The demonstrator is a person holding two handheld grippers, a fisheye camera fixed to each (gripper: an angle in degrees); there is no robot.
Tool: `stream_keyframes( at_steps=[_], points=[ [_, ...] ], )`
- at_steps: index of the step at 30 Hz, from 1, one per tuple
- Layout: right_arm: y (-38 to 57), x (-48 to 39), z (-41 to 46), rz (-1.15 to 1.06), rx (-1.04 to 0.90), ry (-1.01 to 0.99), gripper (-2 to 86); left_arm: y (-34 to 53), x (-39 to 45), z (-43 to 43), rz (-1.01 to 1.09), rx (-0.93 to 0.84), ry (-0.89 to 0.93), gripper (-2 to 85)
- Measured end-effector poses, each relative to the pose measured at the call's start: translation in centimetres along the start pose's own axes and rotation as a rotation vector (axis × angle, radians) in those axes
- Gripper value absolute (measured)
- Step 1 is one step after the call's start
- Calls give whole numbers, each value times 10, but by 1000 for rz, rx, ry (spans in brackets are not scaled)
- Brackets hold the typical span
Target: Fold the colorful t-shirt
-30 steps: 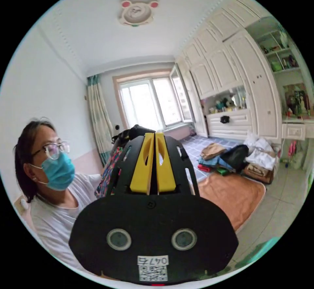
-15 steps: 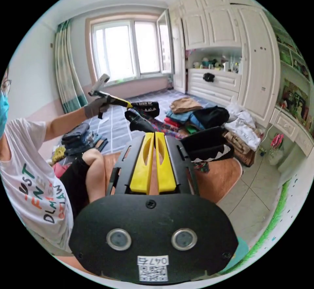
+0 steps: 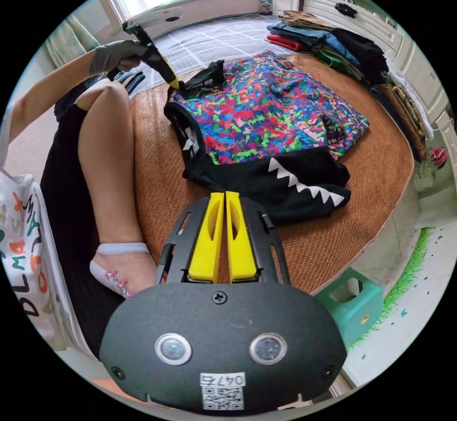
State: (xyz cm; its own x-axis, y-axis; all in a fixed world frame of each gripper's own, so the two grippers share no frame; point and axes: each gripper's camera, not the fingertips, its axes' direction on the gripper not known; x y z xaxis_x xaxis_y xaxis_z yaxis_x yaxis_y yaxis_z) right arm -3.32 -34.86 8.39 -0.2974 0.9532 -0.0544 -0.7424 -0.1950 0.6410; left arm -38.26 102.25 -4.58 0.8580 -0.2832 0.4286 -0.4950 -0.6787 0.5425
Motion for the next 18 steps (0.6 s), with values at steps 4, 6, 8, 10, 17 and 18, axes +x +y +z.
stream_keyframes(
  at_steps=[4, 6, 8, 10, 17, 18],
  points=[
    [-2, 0, 8, -3, 6, -76, 23, 0, 20, 2, 23, 11, 115, 26],
    [6, 4, 1, -12, 63, -146, 45, 10, 31, 5, 40, 26, 112, 45],
    [22, 20, -11, 62, 155, -136, 47, 22, 41, 10, 56, 35, 132, 63],
    [47, 57, -19, 270, 218, -64, 44, 38, 58, 17, 77, 88, 161, 73],
    [75, 141, 3, 689, 298, -123, 53, 27, 177, 79, 274, 47, 121, 52],
    [71, 147, 11, 705, 294, -139, 50, 21, 203, 97, 314, 27, 129, 45]
  ],
)
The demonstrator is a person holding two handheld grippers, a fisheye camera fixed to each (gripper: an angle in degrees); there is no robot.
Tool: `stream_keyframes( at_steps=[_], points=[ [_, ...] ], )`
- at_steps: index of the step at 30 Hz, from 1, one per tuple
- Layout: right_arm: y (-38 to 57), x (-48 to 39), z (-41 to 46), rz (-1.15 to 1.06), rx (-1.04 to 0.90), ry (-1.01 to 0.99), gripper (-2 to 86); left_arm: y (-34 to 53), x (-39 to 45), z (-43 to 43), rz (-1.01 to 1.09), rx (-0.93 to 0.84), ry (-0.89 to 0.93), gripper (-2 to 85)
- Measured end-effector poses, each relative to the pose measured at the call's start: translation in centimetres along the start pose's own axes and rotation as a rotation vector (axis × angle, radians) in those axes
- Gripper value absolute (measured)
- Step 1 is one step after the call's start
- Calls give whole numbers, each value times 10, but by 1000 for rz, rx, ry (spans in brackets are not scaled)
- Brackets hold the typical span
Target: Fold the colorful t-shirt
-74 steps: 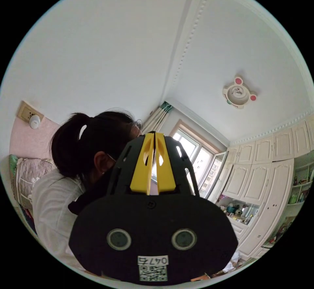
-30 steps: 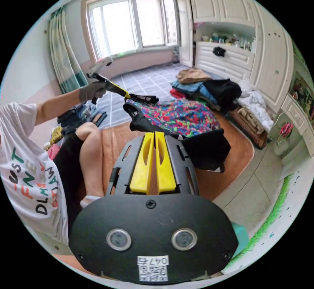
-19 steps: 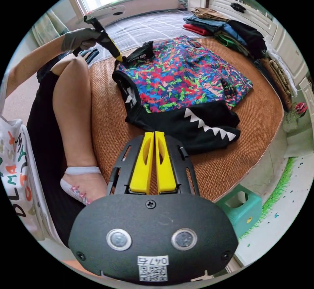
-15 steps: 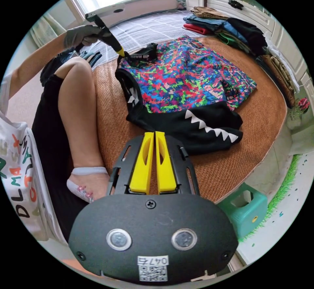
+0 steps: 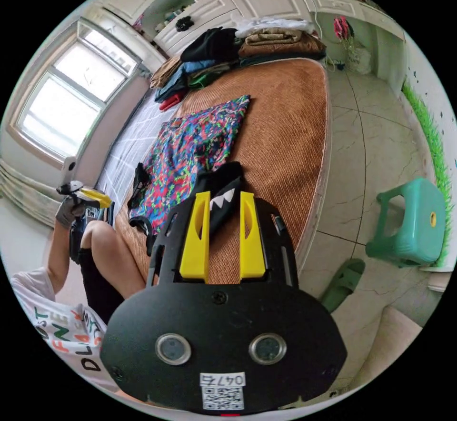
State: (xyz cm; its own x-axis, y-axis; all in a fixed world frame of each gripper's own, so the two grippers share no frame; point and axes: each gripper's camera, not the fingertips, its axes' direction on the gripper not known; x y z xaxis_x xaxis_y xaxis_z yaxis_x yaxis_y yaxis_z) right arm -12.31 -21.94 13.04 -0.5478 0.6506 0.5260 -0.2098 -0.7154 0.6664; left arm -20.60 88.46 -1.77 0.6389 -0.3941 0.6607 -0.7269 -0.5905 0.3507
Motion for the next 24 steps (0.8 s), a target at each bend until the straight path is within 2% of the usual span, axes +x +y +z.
stream_keyframes(
  at_steps=[5, 9, 13, 15, 18, 21, 24],
  points=[
    [-6, -1, 35, -16, -198, -69, -6, -25, 44, 62, 2, -14, 97, 0],
    [22, -25, -10, -90, -163, 163, -10, -7, 75, 79, 18, -7, 110, -7],
    [55, -21, -4, -72, -323, 252, 6, 42, 88, 67, -108, 133, 31, 3],
    [68, -21, -1, -56, -349, 341, 48, 58, 100, 69, -142, 161, 16, 26],
    [86, -35, -17, -30, -245, 398, 72, 60, 135, 79, -132, 159, -87, 52],
    [103, -56, -31, -22, -121, 301, 63, 45, 171, 86, -107, 147, -282, 55],
    [114, -77, -28, -38, -98, 239, 50, 26, 201, 96, -60, 148, -448, 53]
  ],
)
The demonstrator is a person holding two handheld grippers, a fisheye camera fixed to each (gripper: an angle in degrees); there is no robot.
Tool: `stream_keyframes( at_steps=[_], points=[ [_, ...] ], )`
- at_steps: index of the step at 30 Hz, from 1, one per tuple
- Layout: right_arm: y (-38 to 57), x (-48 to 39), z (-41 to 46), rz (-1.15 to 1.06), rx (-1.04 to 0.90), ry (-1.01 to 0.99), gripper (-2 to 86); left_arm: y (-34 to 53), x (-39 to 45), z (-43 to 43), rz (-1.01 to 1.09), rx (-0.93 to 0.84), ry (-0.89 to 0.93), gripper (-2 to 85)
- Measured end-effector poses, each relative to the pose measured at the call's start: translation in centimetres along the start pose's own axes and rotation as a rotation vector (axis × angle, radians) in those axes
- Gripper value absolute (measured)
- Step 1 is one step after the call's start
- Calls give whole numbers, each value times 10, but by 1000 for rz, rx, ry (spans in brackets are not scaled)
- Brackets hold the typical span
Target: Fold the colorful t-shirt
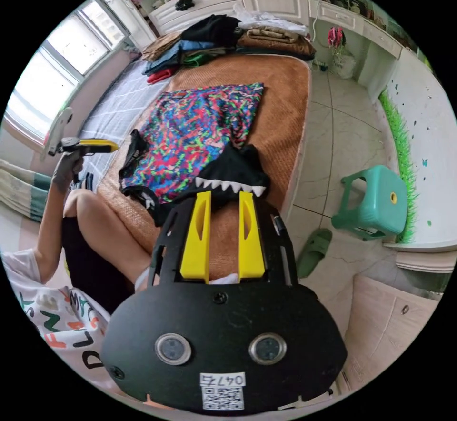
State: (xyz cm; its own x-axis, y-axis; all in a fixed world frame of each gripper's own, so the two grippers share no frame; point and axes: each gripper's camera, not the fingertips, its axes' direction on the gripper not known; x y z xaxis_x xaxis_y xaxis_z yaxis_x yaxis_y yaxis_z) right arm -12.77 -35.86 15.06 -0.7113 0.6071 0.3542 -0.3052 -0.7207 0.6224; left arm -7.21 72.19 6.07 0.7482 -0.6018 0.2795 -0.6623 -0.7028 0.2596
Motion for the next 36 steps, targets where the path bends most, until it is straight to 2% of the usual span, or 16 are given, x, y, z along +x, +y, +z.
stream_keyframes(
  at_steps=[3, 6, 8, 11, 18, 22, 25, 30, 34, 36],
  points=[
    [9, -15, 2, -12, 7, -16, 42, -15, 34, 9, 99, -4, -103, 57],
    [17, -23, 0, -5, 25, -49, 32, -20, 60, 32, 145, -106, -185, 54],
    [20, -26, -1, -1, 34, -62, 28, -11, 71, 41, 153, -152, -200, 13],
    [25, -29, -4, -5, 42, -66, 19, 21, 78, 28, 141, -128, -198, -3],
    [28, -33, 3, -3, 46, -116, 16, 148, 12, -26, -59, -54, -66, -7],
    [25, -47, 22, -16, 3, -129, 17, 234, -60, -18, -270, -41, 96, -9],
    [23, -63, 31, -36, -11, -148, 18, 288, -89, -8, -382, -60, 122, -10],
    [4, -121, 43, -223, -20, -209, 44, 318, -79, 7, -325, 28, 309, -10],
    [-38, -187, 53, -396, -4, -273, 56, 314, -62, 30, -313, 9, 343, -10],
    [-64, -214, 57, -465, 3, -252, 55, 313, -57, 17, -341, 121, 384, -10]
  ],
)
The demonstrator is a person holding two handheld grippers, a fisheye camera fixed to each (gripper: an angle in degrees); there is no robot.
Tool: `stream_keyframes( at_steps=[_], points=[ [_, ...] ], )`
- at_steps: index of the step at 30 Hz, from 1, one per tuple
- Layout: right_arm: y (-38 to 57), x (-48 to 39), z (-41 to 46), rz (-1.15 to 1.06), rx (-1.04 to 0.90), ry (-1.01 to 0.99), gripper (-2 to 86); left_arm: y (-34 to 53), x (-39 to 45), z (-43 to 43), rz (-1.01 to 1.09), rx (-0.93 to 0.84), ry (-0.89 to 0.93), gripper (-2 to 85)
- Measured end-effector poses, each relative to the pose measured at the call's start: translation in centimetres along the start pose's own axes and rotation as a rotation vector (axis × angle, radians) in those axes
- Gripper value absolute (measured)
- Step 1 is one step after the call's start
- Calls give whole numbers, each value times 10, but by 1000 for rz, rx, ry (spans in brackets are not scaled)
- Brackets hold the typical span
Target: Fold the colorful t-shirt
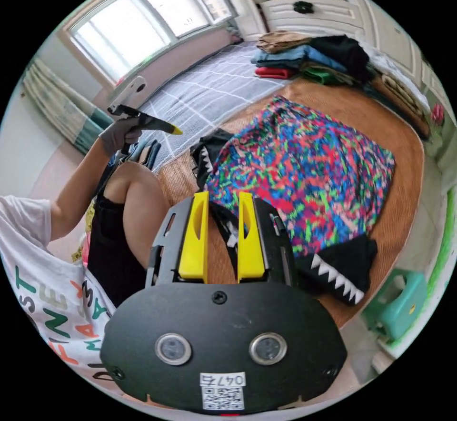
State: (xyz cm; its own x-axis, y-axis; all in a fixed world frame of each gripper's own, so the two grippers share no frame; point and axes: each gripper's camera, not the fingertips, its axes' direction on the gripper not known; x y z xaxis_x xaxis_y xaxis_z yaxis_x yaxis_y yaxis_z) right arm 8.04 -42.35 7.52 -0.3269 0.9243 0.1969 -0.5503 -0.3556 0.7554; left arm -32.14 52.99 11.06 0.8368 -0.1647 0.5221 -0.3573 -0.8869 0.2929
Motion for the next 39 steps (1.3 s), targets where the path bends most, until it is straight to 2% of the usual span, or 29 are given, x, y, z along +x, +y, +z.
stream_keyframes(
  at_steps=[4, 6, 7, 9, 10, 13, 17, 21, 24, 26, 28, 30, 32, 34, 37, 38, 39],
  points=[
    [-88, -6, 25, -103, -36, 78, 50, 8, 4, -27, -67, 350, 120, -10],
    [-126, 0, 35, -123, -58, 113, 50, 10, -3, -15, -74, 367, 41, -10],
    [-149, 6, 42, -132, -74, 147, 50, 12, -10, 3, -55, 334, -42, -10],
    [-180, 21, 53, -144, -97, 207, 53, 15, -27, 38, -40, 233, -97, -10],
    [-199, 35, 62, -142, -118, 253, 59, 12, -39, 58, -22, 149, -62, -10],
    [-238, 82, 86, -92, -161, 331, 71, -1, -61, 81, 5, 57, 19, -10],
    [-278, 116, 118, -71, -179, 304, 76, -20, -68, 113, 28, 13, 82, -10],
    [-317, 112, 161, -143, -194, 272, 70, -38, -72, 167, 51, -147, 58, -10],
    [-333, 110, 190, -141, -298, 253, 10, -38, -73, 196, 76, -237, 41, -10],
    [-336, 106, 197, -144, -329, 359, -5, -36, -78, 203, 68, -235, 67, -10],
    [-338, 94, 181, -178, -237, 516, -9, -32, -88, 213, 24, -227, 105, -10],
    [-342, 92, 166, -168, -183, 578, -7, -29, -92, 218, -7, -212, 116, -10],
    [-347, 94, 155, -158, -120, 512, 1, -28, -88, 221, -3, -203, 89, -10],
    [-354, 98, 169, -182, -157, 318, 39, -27, -82, 229, 19, -214, 61, -10],
    [-356, 101, 214, -198, -352, 344, 70, -23, -87, 238, 4, -210, 86, -10],
    [-354, 101, 217, -200, -347, 350, 67, -21, -88, 240, 0, -208, 93, -10],
    [-353, 101, 215, -182, -308, 358, 29, -19, -90, 243, -8, -204, 105, -10]
  ],
)
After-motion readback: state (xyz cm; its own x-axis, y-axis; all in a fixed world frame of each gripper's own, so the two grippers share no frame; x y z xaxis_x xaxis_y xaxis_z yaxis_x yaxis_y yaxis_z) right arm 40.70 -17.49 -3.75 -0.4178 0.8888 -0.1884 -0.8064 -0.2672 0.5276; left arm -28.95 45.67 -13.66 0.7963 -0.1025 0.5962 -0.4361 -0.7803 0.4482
